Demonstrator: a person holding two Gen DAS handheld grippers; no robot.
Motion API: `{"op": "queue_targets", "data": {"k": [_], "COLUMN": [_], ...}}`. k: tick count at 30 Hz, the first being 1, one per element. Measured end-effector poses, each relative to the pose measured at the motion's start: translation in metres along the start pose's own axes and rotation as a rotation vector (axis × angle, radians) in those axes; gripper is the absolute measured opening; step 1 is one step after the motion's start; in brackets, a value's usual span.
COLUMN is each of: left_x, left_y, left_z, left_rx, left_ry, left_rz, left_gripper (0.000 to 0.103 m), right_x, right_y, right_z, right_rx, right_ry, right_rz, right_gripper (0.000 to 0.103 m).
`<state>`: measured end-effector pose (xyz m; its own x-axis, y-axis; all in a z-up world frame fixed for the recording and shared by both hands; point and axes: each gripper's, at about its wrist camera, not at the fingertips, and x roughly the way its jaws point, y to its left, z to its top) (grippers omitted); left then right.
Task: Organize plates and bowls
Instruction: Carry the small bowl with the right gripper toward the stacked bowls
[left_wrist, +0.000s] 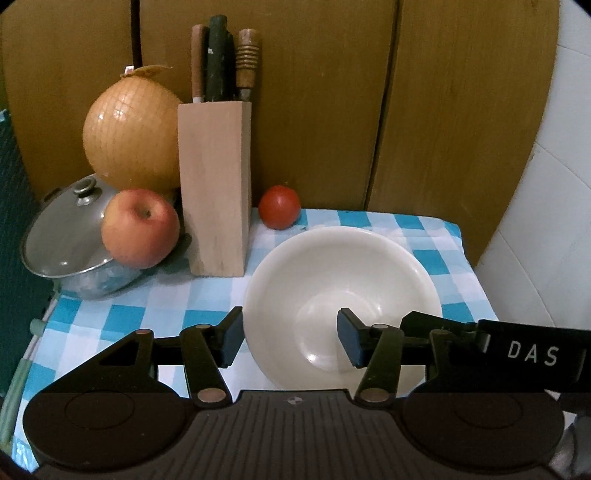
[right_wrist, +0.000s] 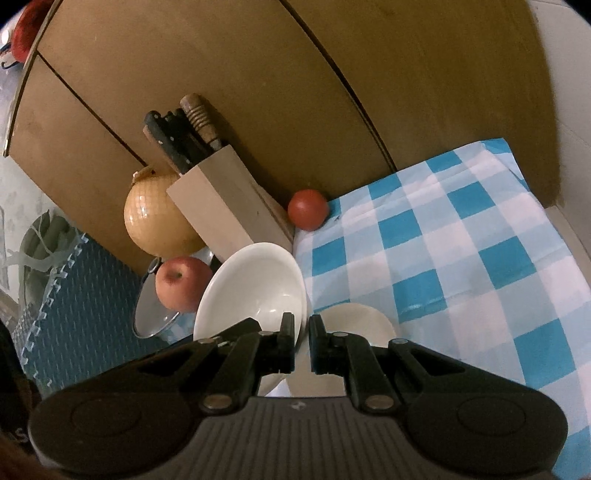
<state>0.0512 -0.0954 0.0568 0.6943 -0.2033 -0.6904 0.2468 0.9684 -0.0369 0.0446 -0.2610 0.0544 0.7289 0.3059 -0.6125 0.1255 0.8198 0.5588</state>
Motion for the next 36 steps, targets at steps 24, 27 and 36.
{"op": "queue_targets", "data": {"k": [24, 27, 36], "left_x": [0.006, 0.009, 0.019], "left_y": [0.009, 0.008, 0.005], "left_z": [-0.021, -0.022, -0.026], "left_rx": [0.007, 0.01, 0.015], "left_ry": [0.057, 0.067, 0.095], "left_rz": [-0.007, -0.009, -0.008], "left_gripper": [0.06, 0.06, 0.06], "right_x": [0.008, 0.01, 0.016], "right_y": [0.0, -0.002, -0.007], "right_z": [-0.021, -0.021, -0.024], "right_rx": [0.002, 0.003, 0.0], "right_ry": [0.053, 0.06, 0.072], "right_rz": [-0.043, -0.054, -0.082], "right_gripper": [0.011, 0.011, 0.011]}}
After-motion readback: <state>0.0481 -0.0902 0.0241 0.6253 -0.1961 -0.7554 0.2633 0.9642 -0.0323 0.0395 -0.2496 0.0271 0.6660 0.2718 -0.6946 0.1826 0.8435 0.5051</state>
